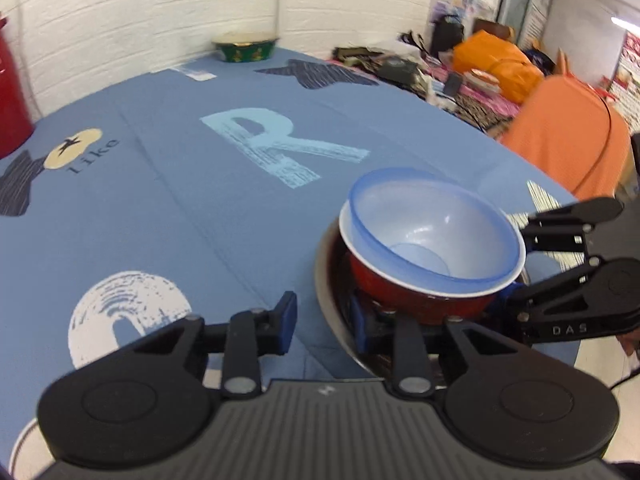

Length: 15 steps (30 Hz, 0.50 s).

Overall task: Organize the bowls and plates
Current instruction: 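Lift the nested bowls with the left tool onto the plate stack and release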

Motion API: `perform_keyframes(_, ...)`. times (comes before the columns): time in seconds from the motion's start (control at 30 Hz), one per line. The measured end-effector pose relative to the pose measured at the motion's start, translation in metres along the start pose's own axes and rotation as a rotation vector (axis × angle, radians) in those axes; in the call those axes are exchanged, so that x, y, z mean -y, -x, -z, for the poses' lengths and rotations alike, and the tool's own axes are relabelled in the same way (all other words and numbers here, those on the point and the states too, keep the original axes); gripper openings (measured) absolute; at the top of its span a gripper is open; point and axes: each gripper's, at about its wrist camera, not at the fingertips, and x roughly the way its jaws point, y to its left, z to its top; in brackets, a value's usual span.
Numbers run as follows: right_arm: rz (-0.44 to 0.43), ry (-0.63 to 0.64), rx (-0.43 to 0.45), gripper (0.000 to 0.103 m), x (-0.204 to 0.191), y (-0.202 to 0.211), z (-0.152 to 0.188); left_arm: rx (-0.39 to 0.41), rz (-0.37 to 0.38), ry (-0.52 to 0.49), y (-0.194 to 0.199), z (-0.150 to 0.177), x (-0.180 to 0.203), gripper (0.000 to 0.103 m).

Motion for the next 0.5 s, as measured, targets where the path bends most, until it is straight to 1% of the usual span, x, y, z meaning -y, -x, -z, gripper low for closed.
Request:
perform_keyframes(0.07,-0.013,-0.018,0.000,0.028,0.0046,0.0002,-0.0010,-0.022,0.024,0.032,-0.0026,-0.0025,-0.0064,0.030)
perform_keyframes(0.13,-0.014,-0.018,0.001,0.028,0.0045,0.0000,-0.0008,-0.029,0.051,0.041,-0.0029,-0.0021,-0.0087,0.026)
perform_keyframes(0.17,-0.014,-0.014,0.000,0.028,0.0041,-0.0004,-0.0011,-0.028,0.055,0.025,-0.0023,-0.0013,-0.0063,0.023)
perform_keyframes(0.2,-0.016,-0.013,-0.002,0.028,0.0037,-0.0005,-0.0014,-0.028,0.060,0.008,-0.0017,-0.0007,-0.0033,0.016)
perform_keyframes(0.3,-0.019,0.024,-0.006,0.027,0.0004,-0.0007,-0.0012,-0.023,0.062,-0.010,-0.0016,-0.0003,0.0011,0.015)
perform_keyframes(0.4,-0.040,0.022,-0.005,0.027,-0.0005,-0.0001,-0.0007,-0.015,0.084,0.024,-0.0032,0.0005,-0.0038,0.013)
perform_keyframes(0.5,-0.066,0.022,0.009,0.027,-0.0050,0.0005,0.0016,-0.003,0.066,0.008,-0.0048,0.0032,0.0007,0.011)
